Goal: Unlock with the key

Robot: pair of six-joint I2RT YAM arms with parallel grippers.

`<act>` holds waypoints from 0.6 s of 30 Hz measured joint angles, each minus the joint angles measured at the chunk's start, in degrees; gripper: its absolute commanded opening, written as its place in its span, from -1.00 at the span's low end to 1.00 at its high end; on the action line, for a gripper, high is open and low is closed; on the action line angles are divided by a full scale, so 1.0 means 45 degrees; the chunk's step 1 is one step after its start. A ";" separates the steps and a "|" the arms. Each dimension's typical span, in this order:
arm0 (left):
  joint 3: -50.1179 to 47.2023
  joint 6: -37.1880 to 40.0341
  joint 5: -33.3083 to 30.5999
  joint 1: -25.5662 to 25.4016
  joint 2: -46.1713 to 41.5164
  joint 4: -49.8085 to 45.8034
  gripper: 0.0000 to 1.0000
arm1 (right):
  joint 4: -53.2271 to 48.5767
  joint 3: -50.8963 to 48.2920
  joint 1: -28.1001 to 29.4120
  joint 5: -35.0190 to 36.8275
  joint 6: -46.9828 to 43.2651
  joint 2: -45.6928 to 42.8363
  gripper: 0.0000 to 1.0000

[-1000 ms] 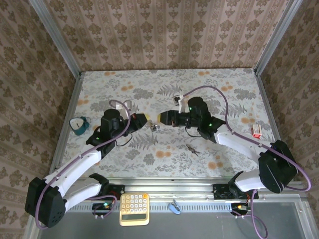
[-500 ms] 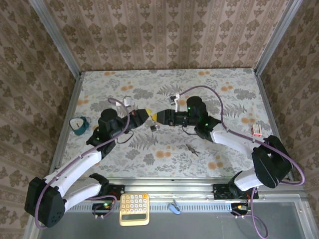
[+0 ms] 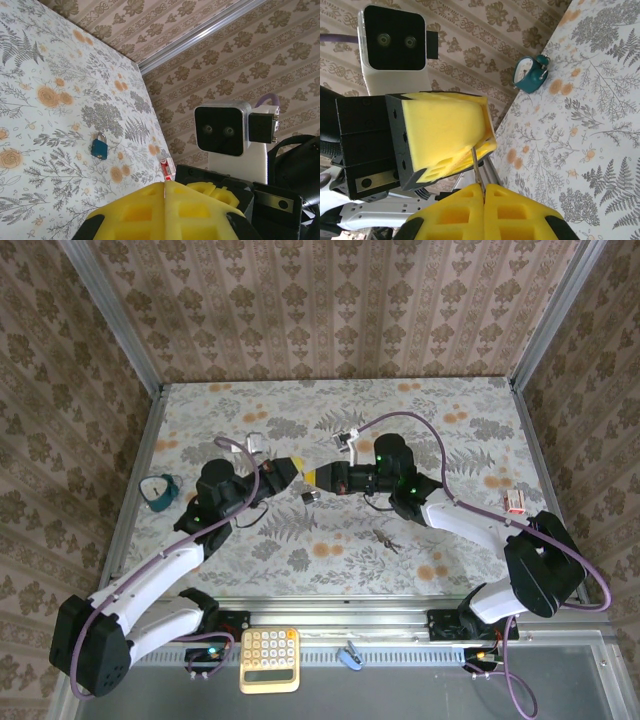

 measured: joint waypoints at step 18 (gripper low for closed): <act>0.0199 -0.0476 -0.1904 0.0253 -0.1025 -0.4614 0.11 | -0.5411 0.0860 0.3313 1.1234 -0.8544 -0.1005 -1.00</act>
